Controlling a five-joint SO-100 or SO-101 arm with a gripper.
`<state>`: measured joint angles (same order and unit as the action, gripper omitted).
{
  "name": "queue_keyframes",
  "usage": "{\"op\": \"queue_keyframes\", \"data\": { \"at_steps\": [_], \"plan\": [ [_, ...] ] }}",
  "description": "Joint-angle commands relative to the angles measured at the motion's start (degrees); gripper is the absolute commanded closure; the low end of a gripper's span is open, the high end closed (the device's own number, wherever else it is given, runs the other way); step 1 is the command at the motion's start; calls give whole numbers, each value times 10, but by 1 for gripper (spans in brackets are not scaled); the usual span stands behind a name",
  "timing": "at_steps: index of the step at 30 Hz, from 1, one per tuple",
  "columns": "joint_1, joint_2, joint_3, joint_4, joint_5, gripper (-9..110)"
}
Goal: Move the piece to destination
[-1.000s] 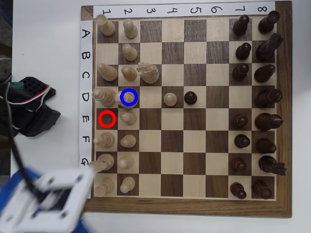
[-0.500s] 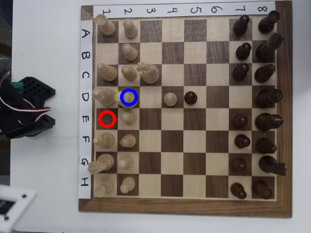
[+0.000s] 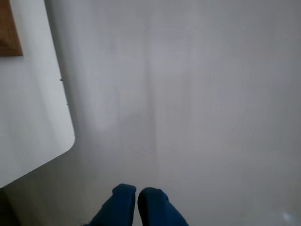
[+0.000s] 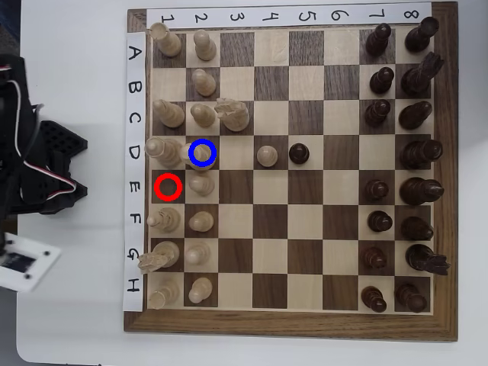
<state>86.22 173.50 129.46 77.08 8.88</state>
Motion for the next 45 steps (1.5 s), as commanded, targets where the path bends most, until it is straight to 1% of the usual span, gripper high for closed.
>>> {"op": "queue_keyframes", "data": {
  "at_steps": [1, 11, 19, 34, 36, 43, 45],
  "plan": [
    [47, 133, 173, 11, -4, 101],
    [66, 207, 336, -28, -7, 101],
    [73, 228, 407, -48, -1, 101],
    [70, 229, 483, -91, -10, 99],
    [70, 229, 484, -99, -15, 97],
    [56, 229, 485, -102, -24, 99],
    [54, 229, 486, -110, -40, 98]
  ]
}}
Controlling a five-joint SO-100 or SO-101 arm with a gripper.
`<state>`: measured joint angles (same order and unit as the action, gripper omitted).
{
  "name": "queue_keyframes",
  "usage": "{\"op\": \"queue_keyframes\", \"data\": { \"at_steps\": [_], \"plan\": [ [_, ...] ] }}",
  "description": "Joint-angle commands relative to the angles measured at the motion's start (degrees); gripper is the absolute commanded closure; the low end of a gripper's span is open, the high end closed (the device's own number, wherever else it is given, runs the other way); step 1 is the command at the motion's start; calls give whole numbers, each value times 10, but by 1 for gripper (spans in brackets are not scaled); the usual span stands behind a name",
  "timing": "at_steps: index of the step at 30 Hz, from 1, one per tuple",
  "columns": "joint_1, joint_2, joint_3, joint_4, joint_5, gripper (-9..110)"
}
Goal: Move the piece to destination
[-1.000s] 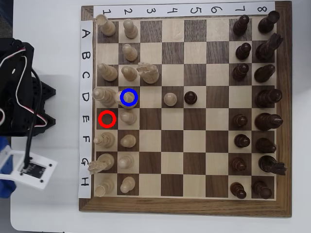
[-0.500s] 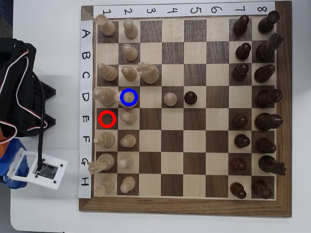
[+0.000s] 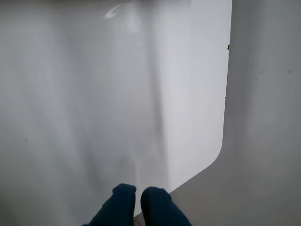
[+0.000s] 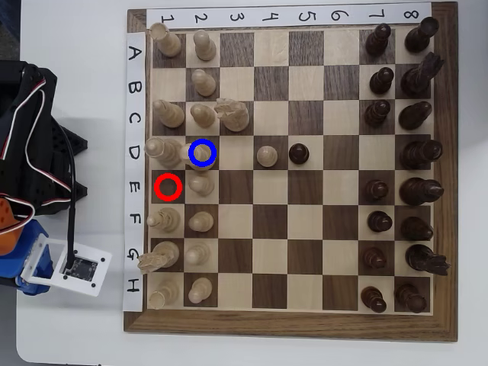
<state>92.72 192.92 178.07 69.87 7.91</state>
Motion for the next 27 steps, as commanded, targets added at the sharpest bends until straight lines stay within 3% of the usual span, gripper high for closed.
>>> {"op": "queue_keyframes", "data": {
  "at_steps": [1, 27],
  "plan": [
    [-14, 34, 1, -40, -35, 98],
    [-54, 34, 0, -33, -35, 101]
  ]
}}
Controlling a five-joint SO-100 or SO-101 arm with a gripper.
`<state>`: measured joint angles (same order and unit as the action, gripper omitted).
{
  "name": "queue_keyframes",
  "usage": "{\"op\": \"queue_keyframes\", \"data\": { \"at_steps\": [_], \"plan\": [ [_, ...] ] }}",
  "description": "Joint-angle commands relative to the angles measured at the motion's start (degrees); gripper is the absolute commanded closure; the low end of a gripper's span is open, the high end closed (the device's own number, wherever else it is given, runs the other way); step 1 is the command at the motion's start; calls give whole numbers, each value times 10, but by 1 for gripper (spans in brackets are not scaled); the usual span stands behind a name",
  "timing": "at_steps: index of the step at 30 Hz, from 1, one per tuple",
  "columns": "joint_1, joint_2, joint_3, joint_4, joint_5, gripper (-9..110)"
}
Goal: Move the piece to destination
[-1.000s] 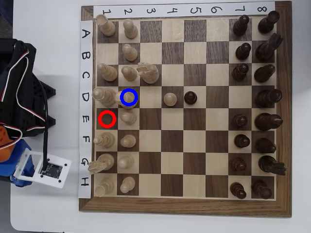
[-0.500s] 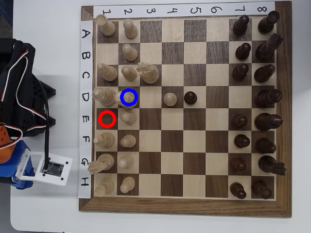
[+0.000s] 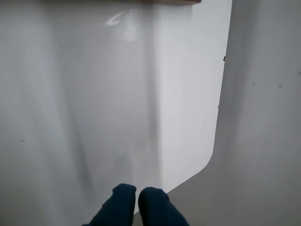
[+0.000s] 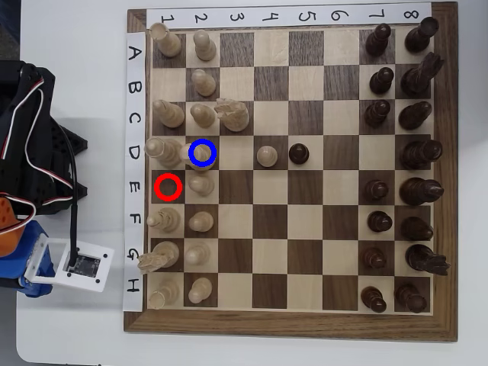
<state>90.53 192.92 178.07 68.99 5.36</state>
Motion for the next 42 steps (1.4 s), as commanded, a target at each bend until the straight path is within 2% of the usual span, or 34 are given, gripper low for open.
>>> {"op": "queue_keyframes", "data": {
  "at_steps": [1, 19, 42],
  "plan": [
    [-36, 34, 0, -25, -13, 101],
    [-19, 34, 5, -51, -57, 101],
    [-4, 34, 6, -52, -51, 101]
  ]
}}
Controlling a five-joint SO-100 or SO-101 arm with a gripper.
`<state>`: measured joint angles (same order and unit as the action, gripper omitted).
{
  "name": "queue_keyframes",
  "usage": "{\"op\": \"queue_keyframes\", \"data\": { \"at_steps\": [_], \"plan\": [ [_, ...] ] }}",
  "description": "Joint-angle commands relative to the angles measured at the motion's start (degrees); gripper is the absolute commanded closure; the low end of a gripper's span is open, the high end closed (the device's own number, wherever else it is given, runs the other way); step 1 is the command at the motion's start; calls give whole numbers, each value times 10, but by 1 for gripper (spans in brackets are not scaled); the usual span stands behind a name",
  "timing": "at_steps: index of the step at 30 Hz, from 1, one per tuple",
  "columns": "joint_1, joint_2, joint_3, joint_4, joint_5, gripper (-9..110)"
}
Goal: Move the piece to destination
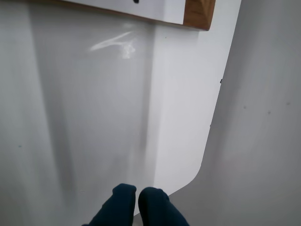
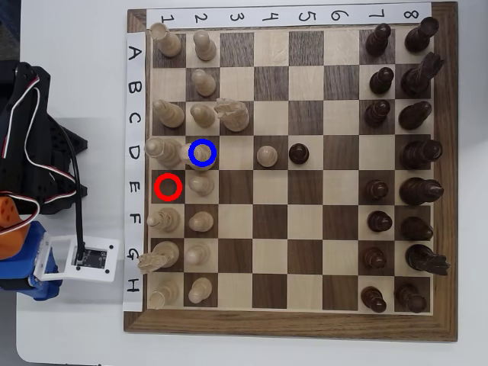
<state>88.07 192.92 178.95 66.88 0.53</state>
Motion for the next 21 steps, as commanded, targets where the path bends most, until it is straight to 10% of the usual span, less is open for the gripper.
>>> {"op": "queue_keyframes", "data": {
  "at_steps": [1, 21],
  "plan": [
    [22, 34, -3, -31, -3, 101],
    [39, 34, 0, -38, -8, 101]
  ]
}}
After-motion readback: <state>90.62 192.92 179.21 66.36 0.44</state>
